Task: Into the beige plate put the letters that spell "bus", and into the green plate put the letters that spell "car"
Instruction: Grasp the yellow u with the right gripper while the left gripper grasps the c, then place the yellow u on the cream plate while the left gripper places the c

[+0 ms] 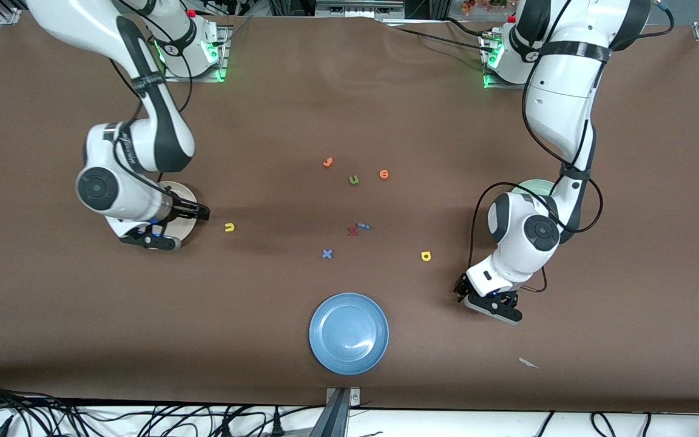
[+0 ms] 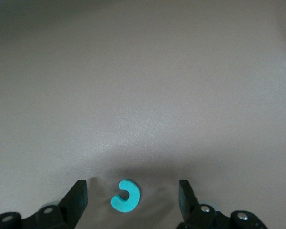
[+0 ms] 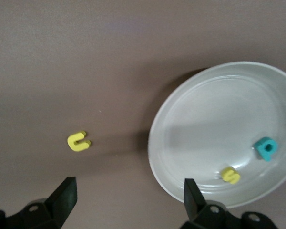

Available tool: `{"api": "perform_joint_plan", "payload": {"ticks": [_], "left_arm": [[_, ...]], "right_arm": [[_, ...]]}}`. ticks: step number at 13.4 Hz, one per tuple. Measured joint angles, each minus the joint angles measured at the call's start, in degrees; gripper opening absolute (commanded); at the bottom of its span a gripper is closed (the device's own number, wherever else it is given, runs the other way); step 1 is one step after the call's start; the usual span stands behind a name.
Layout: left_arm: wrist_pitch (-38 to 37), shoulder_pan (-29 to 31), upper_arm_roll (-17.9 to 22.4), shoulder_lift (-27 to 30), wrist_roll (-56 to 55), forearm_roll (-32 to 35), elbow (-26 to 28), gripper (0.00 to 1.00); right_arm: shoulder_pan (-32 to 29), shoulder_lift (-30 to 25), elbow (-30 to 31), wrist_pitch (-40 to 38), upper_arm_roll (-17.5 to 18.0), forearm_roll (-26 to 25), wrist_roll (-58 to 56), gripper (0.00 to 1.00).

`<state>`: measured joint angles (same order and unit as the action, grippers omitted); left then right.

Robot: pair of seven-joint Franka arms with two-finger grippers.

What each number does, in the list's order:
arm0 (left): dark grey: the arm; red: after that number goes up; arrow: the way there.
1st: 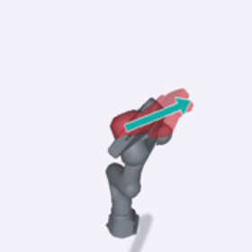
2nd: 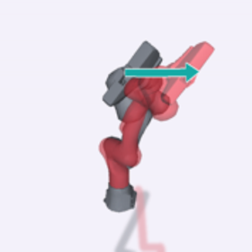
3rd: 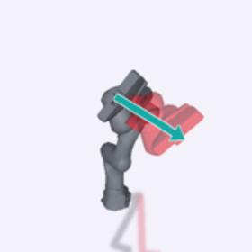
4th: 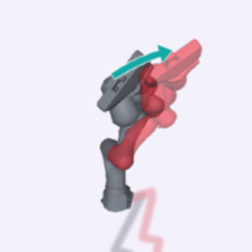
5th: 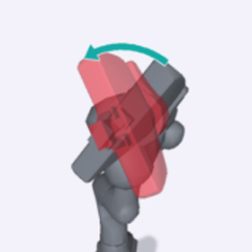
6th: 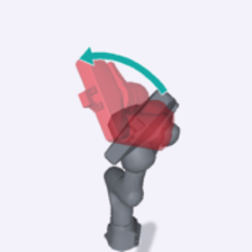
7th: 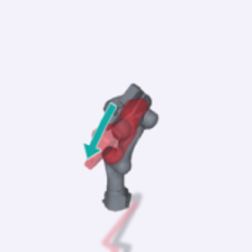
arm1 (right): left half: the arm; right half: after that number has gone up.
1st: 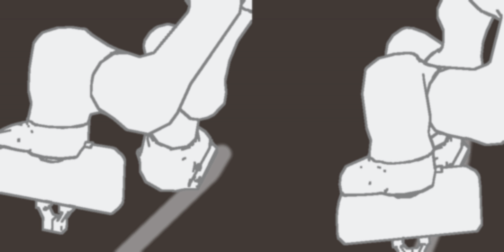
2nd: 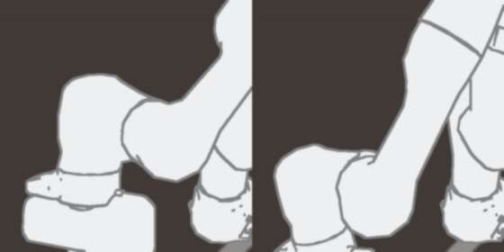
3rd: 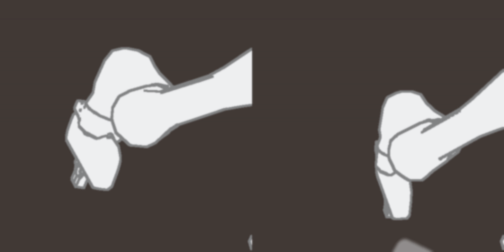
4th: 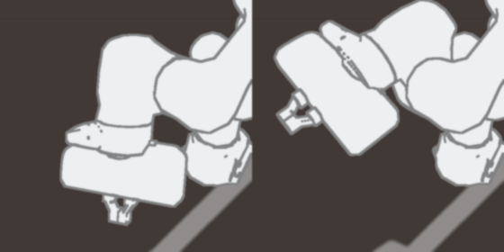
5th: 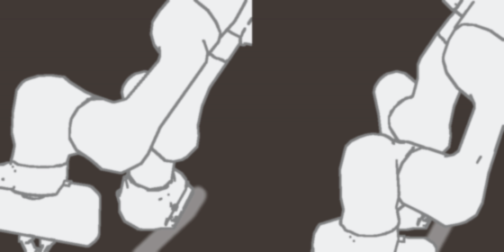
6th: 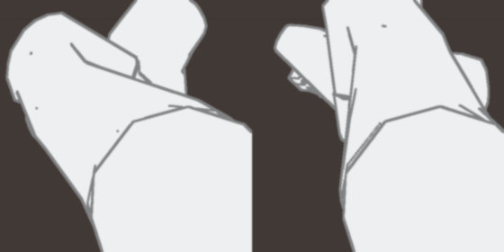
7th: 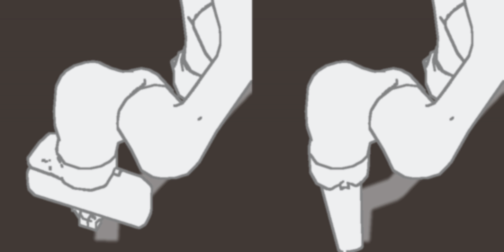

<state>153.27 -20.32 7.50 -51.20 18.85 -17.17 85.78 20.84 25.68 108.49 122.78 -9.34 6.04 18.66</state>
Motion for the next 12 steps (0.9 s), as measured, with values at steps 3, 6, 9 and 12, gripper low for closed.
{"api": "perform_joint_plan", "payload": {"ticks": [3, 6, 9, 12], "left_arm": [[0.0, 0.0, 0.09, -0.06, 0.0, 0.0, -0.01, 0.71], [0.0, 0.0, 0.11, -0.11, 0.01, 0.0, -0.01, 0.45], [0.01, 0.0, 0.14, -0.15, 0.01, 0.0, -0.07, 0.3], [0.01, -0.01, 0.17, -0.15, 0.04, 0.0, -0.18, 0.18]], "right_arm": [[1.39, 4.18, -0.16, 4.52, 0.56, 0.28, 2.08, 0.99], [3.88, 6.67, -0.21, 8.11, 0.73, 0.35, 6.37, 0.99], [5.0, 7.63, -0.21, 10.56, 0.85, 0.36, 7.88, 0.94], [5.2, 8.7, -0.09, 12.35, 1.11, 0.36, 7.88, 0.83]]}}
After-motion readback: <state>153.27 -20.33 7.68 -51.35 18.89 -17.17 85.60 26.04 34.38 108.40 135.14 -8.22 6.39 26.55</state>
